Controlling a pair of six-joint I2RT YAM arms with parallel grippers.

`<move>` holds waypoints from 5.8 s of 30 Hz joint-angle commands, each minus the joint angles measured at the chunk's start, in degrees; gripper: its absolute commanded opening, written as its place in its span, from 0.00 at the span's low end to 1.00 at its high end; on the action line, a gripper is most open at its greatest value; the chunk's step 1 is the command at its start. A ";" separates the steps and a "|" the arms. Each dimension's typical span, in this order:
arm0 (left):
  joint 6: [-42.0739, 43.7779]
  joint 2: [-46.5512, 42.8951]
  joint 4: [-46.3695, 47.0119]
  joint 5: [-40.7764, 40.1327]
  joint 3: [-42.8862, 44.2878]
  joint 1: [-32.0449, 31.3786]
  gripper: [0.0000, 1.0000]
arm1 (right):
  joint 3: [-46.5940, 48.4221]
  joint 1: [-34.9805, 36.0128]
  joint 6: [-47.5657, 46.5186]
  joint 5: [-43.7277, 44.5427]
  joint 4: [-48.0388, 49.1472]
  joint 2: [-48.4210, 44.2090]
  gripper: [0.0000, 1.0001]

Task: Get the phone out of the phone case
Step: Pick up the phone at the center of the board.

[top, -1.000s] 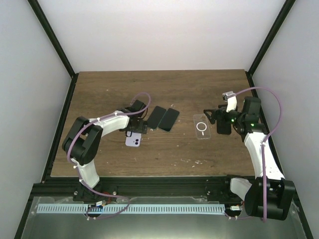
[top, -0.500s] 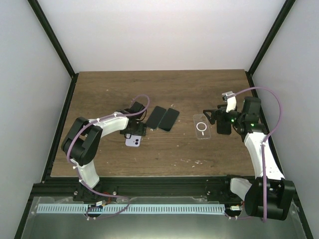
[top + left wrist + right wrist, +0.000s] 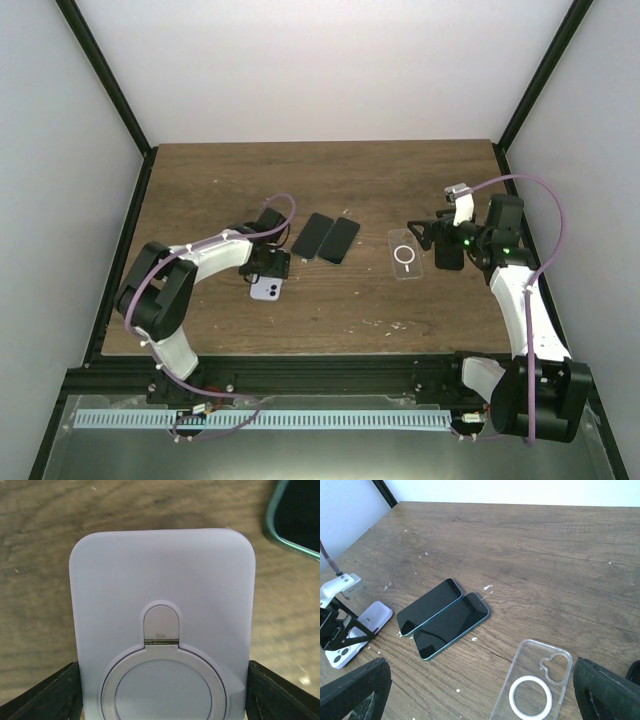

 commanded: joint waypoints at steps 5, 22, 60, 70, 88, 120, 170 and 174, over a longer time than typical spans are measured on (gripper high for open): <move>4.99 -10.44 -0.72 8.35 0.54 -8.42 0.59 | 0.32 -0.07 -5.09 -9.40 -1.02 -2.50 0.96; 9.22 -17.94 -3.57 34.50 2.59 -11.86 0.54 | 9.96 20.85 -49.68 -0.02 -26.56 -5.86 0.63; 10.79 -9.70 -2.54 55.29 4.12 -8.99 0.45 | 7.19 63.12 -63.54 45.41 -20.85 6.72 0.14; 2.64 -23.41 9.94 43.77 -4.45 -3.71 0.84 | 7.05 59.22 -57.23 38.32 -23.24 2.97 0.01; -7.95 -55.63 46.19 34.02 -33.42 -3.78 0.85 | 2.95 33.40 -29.90 -2.94 -18.48 -5.94 0.01; -4.59 -40.96 61.98 49.90 -24.84 -10.81 0.41 | 4.19 27.36 -23.65 -30.34 -22.50 1.10 0.01; -5.74 -36.84 58.84 63.18 -19.96 -9.15 0.00 | 9.34 37.93 -43.80 -7.75 -38.73 -0.78 0.50; -6.23 -36.51 59.05 64.37 -19.64 -9.17 0.00 | 8.52 40.29 -43.16 -7.09 -38.46 -1.21 0.46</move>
